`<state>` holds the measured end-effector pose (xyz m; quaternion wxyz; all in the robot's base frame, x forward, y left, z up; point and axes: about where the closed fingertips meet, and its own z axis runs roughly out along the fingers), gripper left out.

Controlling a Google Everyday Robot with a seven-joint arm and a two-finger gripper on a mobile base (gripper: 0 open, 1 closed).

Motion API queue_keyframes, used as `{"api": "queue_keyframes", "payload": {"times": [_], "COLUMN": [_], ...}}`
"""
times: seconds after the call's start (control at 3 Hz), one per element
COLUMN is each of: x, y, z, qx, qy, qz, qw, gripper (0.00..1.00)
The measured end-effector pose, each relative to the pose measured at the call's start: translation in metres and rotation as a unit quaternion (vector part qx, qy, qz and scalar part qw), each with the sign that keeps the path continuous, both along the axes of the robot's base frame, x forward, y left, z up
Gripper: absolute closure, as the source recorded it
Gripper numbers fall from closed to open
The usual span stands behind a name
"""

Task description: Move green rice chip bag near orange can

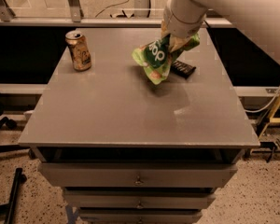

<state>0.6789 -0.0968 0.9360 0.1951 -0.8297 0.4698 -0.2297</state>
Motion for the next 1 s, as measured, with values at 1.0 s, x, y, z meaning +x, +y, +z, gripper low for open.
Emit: {"api": "queue_keyframes", "payload": {"times": [1.0], "x": [0.079], "y": [0.056], "z": [0.008], "qx": [0.069], "qy": [-0.063], "qz": [0.074], "qw": [0.9929], "gripper": [1.00]}}
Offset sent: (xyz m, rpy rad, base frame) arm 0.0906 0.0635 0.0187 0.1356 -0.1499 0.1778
